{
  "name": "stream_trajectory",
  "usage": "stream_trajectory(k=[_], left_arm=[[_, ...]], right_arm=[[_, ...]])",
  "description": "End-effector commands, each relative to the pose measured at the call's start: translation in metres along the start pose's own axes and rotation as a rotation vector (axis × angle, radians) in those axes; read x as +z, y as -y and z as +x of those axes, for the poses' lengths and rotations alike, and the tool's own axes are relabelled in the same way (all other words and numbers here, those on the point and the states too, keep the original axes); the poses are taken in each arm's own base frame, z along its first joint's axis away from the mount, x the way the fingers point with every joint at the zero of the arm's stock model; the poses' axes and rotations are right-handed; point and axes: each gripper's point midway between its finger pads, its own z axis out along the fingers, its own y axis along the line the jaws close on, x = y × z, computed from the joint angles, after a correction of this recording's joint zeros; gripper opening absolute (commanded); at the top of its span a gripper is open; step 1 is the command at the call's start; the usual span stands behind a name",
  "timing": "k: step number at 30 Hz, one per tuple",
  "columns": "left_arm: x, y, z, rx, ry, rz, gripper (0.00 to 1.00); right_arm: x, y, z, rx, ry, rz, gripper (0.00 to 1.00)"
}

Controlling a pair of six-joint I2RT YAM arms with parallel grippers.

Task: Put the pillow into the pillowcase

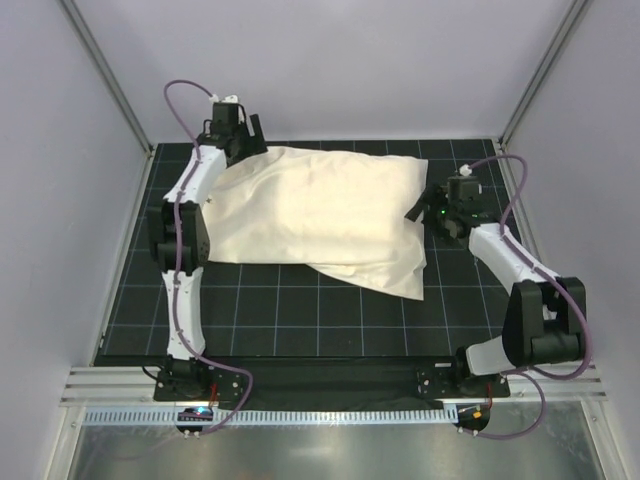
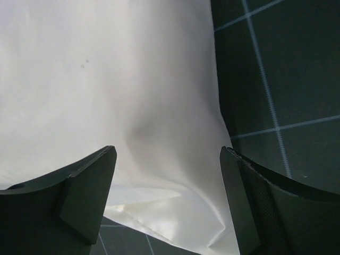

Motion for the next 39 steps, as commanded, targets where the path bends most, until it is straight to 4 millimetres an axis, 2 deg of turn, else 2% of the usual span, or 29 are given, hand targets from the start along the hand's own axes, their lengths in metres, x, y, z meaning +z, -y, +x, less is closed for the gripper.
stream_trajectory(k=[1,2,3,4,6,9,10,11,12,13,14,15,17,19,22,24,26,27,29,30,31,32,33,35,37,38,39], left_arm=[[-0.083,-0.009,-0.078,-0.047,0.233,-0.096,0.9],[-0.093,-0.012,-0.079,-0.048,0.236,-0.11,0.91],[-0.12,-0.009,-0.091,-0.056,0.272,-0.112,0.93],[-0.125,-0.015,-0.086,-0.06,0.262,-0.137,0.94],[-0.151,-0.014,-0.09,-0.07,0.275,-0.132,0.97],[-0.165,0.0,-0.078,-0.082,0.22,-0.055,0.97],[-0.171,0.003,-0.072,-0.098,0.195,-0.035,0.97],[-0.168,0.007,-0.057,-0.101,0.15,-0.01,0.97],[-0.17,0.011,-0.05,-0.103,0.134,0.002,0.97],[-0.175,0.012,-0.045,-0.108,0.126,0.01,0.97],[-0.172,0.011,-0.03,-0.108,0.094,0.009,0.97],[-0.172,0.011,-0.024,-0.104,0.08,0.009,0.97],[-0.175,0.008,-0.014,-0.103,0.067,0.002,0.97],[-0.179,0.007,-0.011,-0.1,0.062,-0.002,0.96],[-0.189,0.008,-0.01,-0.096,0.059,0.01,0.96],[-0.2,0.014,-0.013,-0.095,0.063,0.027,0.95],[-0.209,0.016,-0.015,-0.095,0.066,0.033,0.95],[-0.215,0.02,-0.019,-0.092,0.078,0.043,0.95],[-0.224,0.024,-0.021,-0.088,0.081,0.053,0.95],[-0.226,0.026,-0.022,-0.085,0.081,0.054,0.95],[-0.23,0.027,-0.025,-0.084,0.088,0.058,0.95],[-0.232,0.027,-0.025,-0.082,0.086,0.055,0.95],[-0.234,0.027,-0.024,-0.078,0.078,0.053,0.95],[-0.236,0.031,-0.024,-0.074,0.079,0.06,0.95],[-0.234,0.031,-0.019,-0.068,0.057,0.054,0.95],[-0.233,0.032,-0.016,-0.066,0.047,0.054,0.95],[-0.23,0.032,-0.012,-0.066,0.031,0.052,0.94]], right_arm=[[0.014,-0.001,0.011,-0.038,-0.021,0.053,0.87],[0.019,-0.001,0.013,-0.037,-0.026,0.054,0.86],[0.027,-0.001,0.015,-0.033,-0.036,0.059,0.87],[0.03,-0.001,0.014,-0.024,-0.038,0.061,0.87],[0.041,0.003,0.01,-0.021,-0.027,0.108,0.87],[0.052,0.002,0.013,-0.012,-0.049,0.109,0.85],[0.058,0.003,0.018,-0.008,-0.069,0.11,0.8],[0.061,0.002,0.02,-0.003,-0.072,0.104,0.78],[0.063,-0.005,0.024,0.002,-0.093,0.071,0.73],[0.066,-0.005,0.025,0.003,-0.099,0.065,0.63],[0.067,-0.009,0.023,-0.007,-0.097,0.048,0.28],[0.065,-0.014,0.012,-0.018,-0.077,0.044,0.19],[0.054,-0.022,-0.005,-0.037,-0.033,0.04,0.04],[0.04,-0.033,-0.032,-0.075,0.045,0.035,0.04],[0.006,-0.059,-0.065,-0.122,0.143,-0.029,0.04],[-0.025,-0.082,-0.089,-0.148,0.204,-0.085,0.04],[-0.045,-0.094,-0.094,-0.179,0.196,-0.104,0.04],[-0.066,-0.112,-0.104,-0.186,0.218,-0.167,0.04],[-0.086,-0.118,-0.106,-0.182,0.224,-0.194,0.04],[-0.104,-0.12,-0.112,-0.175,0.262,-0.204,0.04],[-0.111,-0.117,-0.113,-0.165,0.275,-0.191,0.04],[-0.113,-0.102,-0.116,-0.15,0.291,-0.133,0.04],[-0.126,-0.098,-0.12,-0.144,0.316,-0.13,0.04],[-0.132,-0.083,-0.121,-0.124,0.327,-0.103,0.04],[-0.13,-0.056,-0.122,-0.09,0.316,-0.042,0.04],[-0.124,-0.044,-0.113,-0.087,0.28,-0.014,0.04],[-0.121,-0.031,-0.113,-0.067,0.268,0.007,0.04]])
